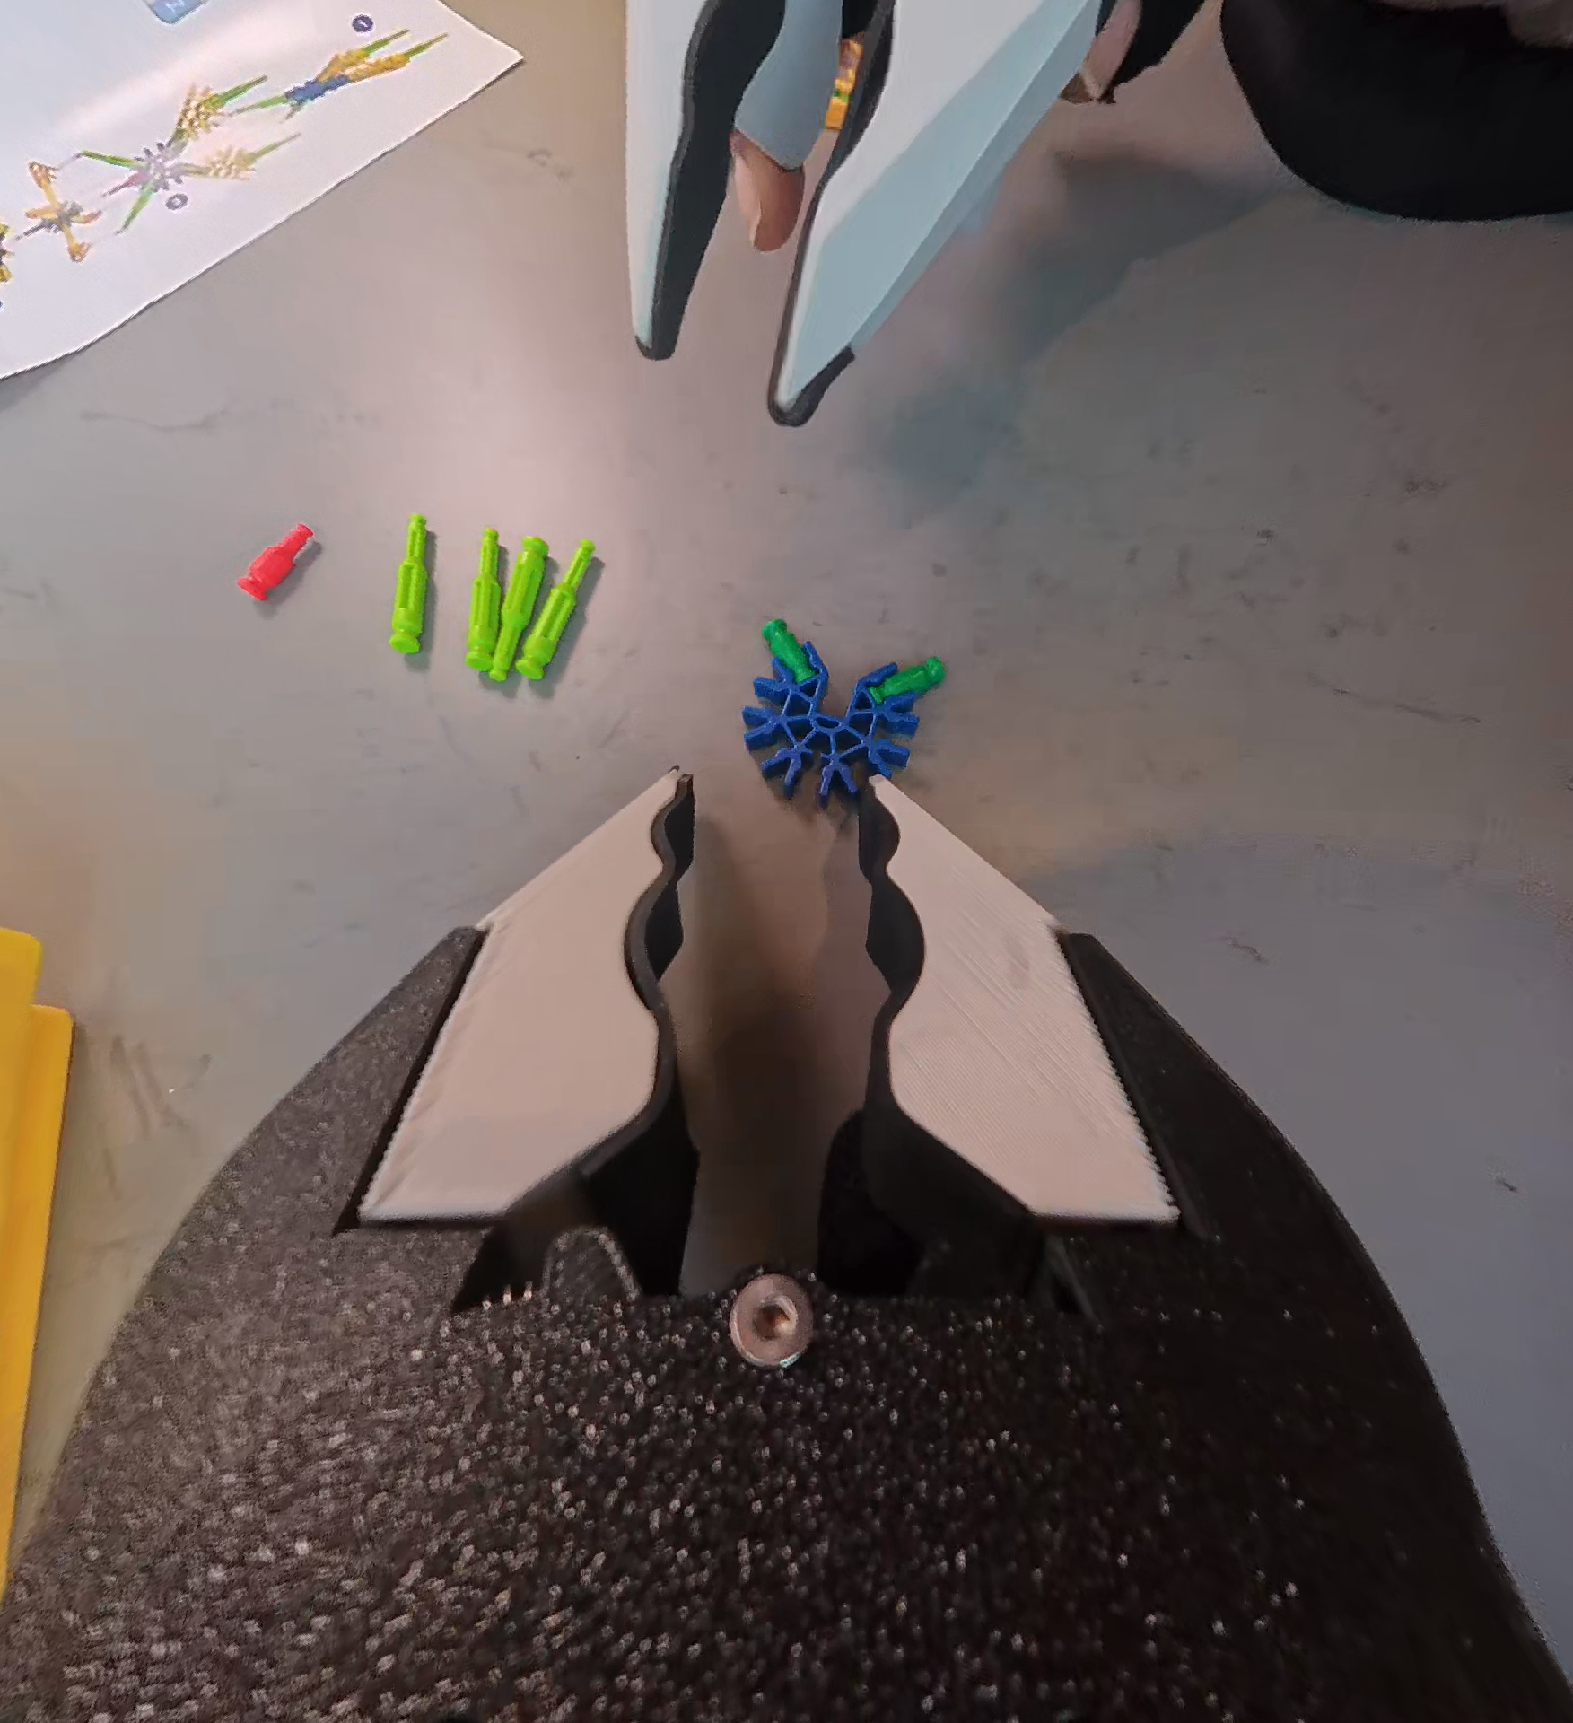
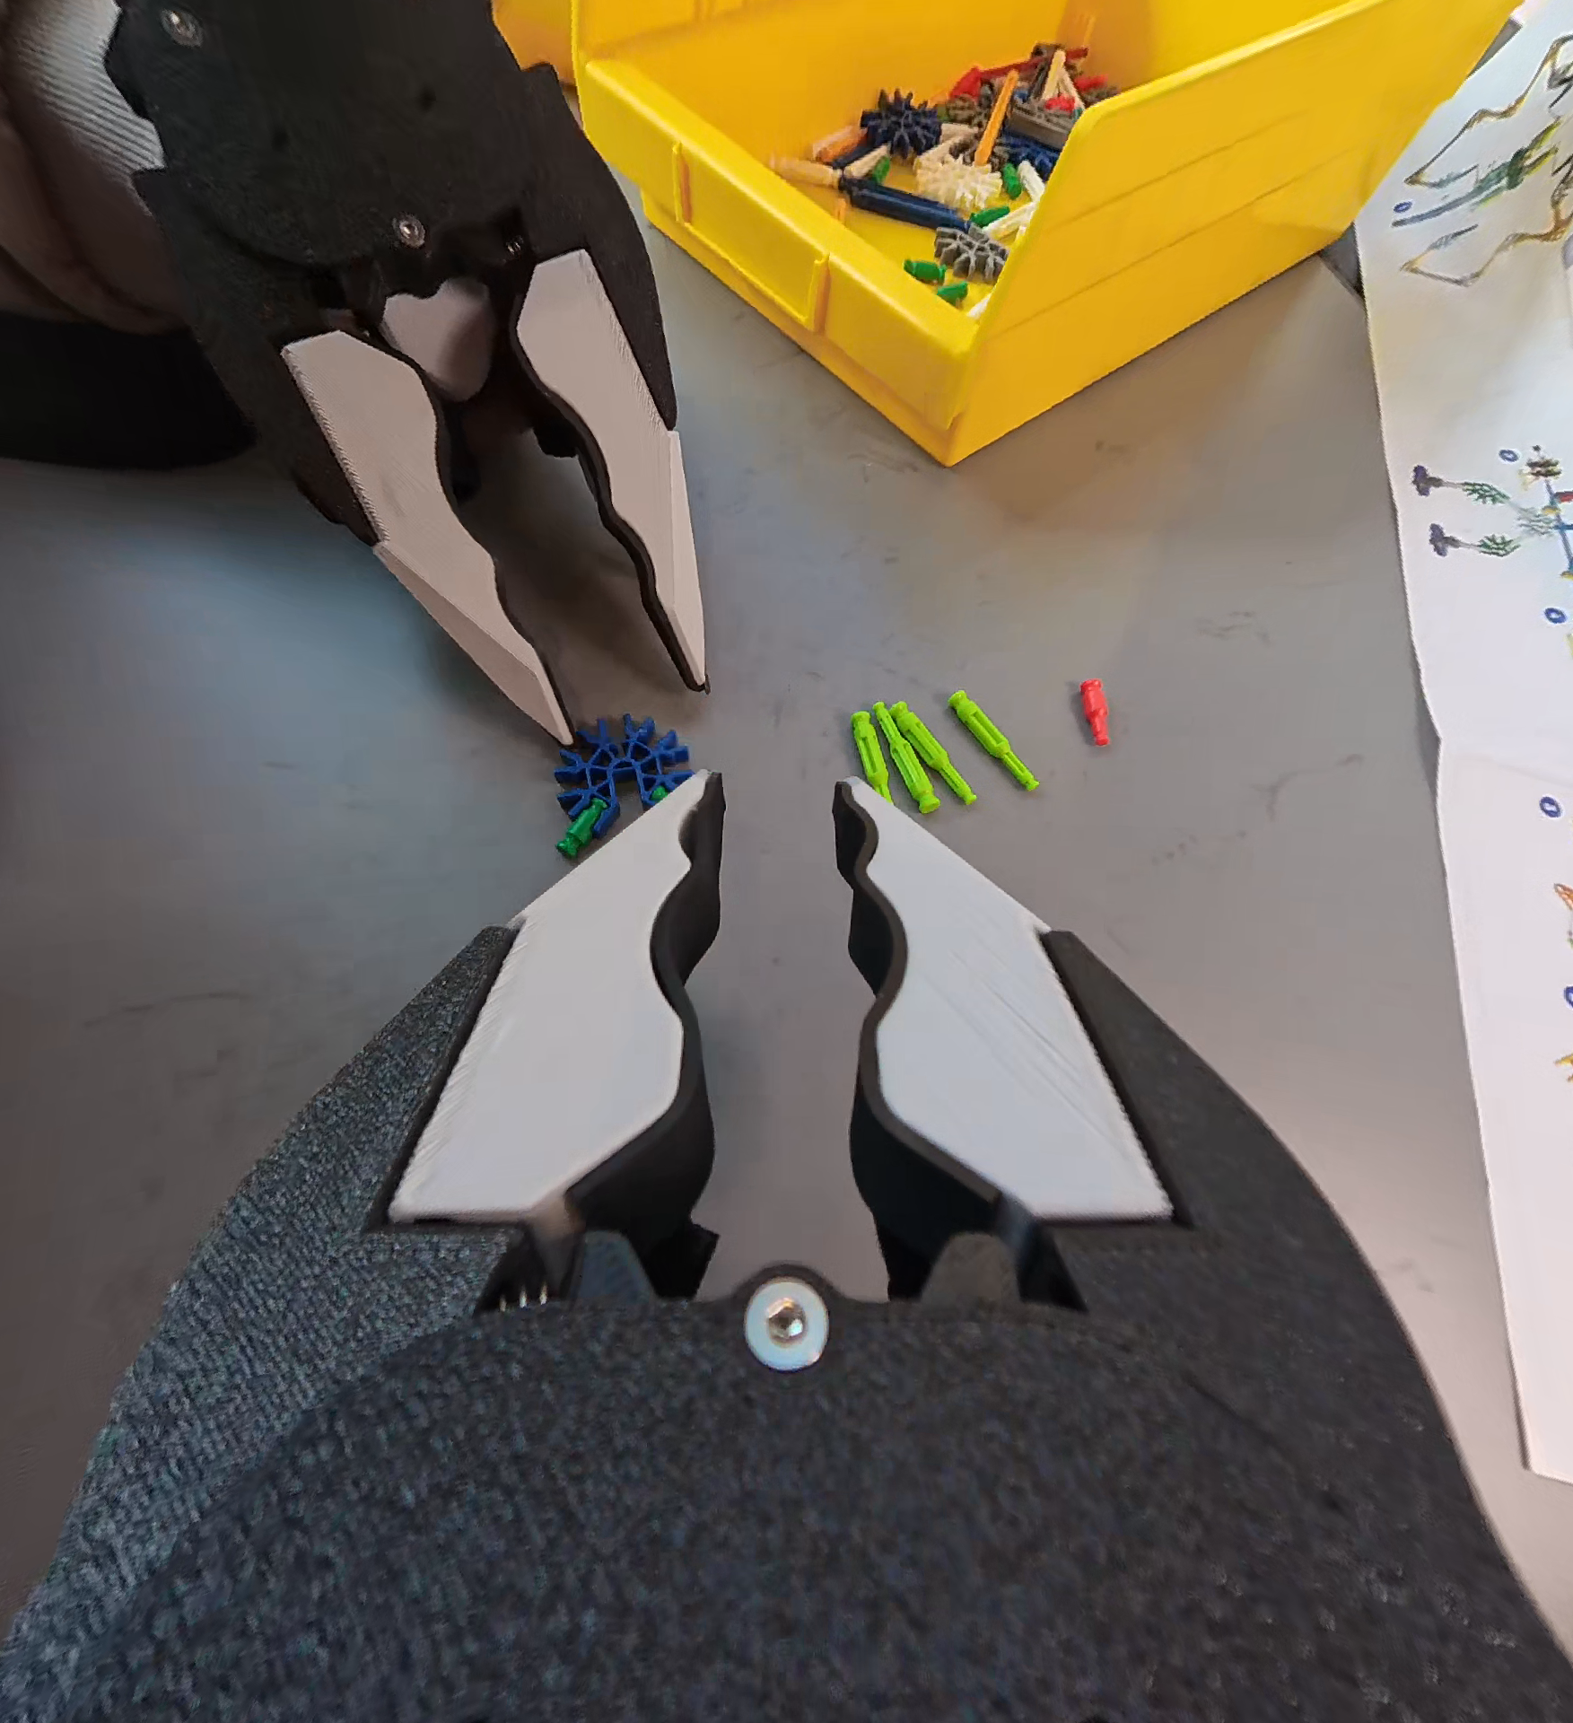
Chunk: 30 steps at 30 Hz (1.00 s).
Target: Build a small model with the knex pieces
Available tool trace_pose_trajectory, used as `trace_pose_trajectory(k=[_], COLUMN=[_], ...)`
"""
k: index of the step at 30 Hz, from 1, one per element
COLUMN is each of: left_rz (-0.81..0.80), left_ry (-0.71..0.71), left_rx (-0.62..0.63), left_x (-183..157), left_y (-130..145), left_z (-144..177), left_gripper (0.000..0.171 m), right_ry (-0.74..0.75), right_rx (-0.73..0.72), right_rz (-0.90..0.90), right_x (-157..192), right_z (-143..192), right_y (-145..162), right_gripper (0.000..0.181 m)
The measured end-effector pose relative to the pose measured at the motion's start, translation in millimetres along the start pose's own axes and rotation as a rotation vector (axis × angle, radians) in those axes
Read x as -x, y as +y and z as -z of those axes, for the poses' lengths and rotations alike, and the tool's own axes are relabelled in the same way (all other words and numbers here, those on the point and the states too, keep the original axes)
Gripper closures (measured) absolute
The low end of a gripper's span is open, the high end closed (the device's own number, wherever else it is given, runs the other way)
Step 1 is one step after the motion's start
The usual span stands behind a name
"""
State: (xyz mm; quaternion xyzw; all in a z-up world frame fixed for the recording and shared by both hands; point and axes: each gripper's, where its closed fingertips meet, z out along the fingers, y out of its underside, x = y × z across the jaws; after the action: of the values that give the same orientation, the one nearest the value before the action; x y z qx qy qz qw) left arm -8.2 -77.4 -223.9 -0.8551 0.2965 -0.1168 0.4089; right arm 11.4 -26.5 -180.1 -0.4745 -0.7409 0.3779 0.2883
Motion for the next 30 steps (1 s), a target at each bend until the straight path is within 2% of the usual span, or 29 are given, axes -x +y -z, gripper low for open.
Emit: trace_pose_trajectory(k=[8, 12, 16, 21, 30], left_rz=[0.105, 0.151, 0.188, 0.075, 0.017], left_ry=[0.026, -0.031, -0.042, -0.038, -0.033], left_rx=[-0.127, -0.150, -0.095, -0.046, 0.039], left_x=[16.1, 37.7, 52.3, 52.2, 48.7], left_y=[-16.5, -23.7, -29.6, -34.1, -20.5], left_z=[14.4, 11.7, -6.9, -21.5, -32.7], left_gripper=[0.140, 0.143, 0.148, 0.157, 0.165], right_ry=[0.094, 0.123, 0.135, 0.155, 0.137], right_rx=[-0.037, -0.044, -0.044, -0.040, -0.033], right_rz=[-0.009, -0.044, -0.042, -0.015, -0.005], right_x=[-13.4, -24.2, -26.2, -26.7, -23.3], right_z=[23.8, 28.3, 27.6, 29.1, 25.3], right_y=[1.2, 3.6, 3.2, 5.1, 7.6], right_gripper=[0.160, 0.161, 0.162, 0.163, 0.165])
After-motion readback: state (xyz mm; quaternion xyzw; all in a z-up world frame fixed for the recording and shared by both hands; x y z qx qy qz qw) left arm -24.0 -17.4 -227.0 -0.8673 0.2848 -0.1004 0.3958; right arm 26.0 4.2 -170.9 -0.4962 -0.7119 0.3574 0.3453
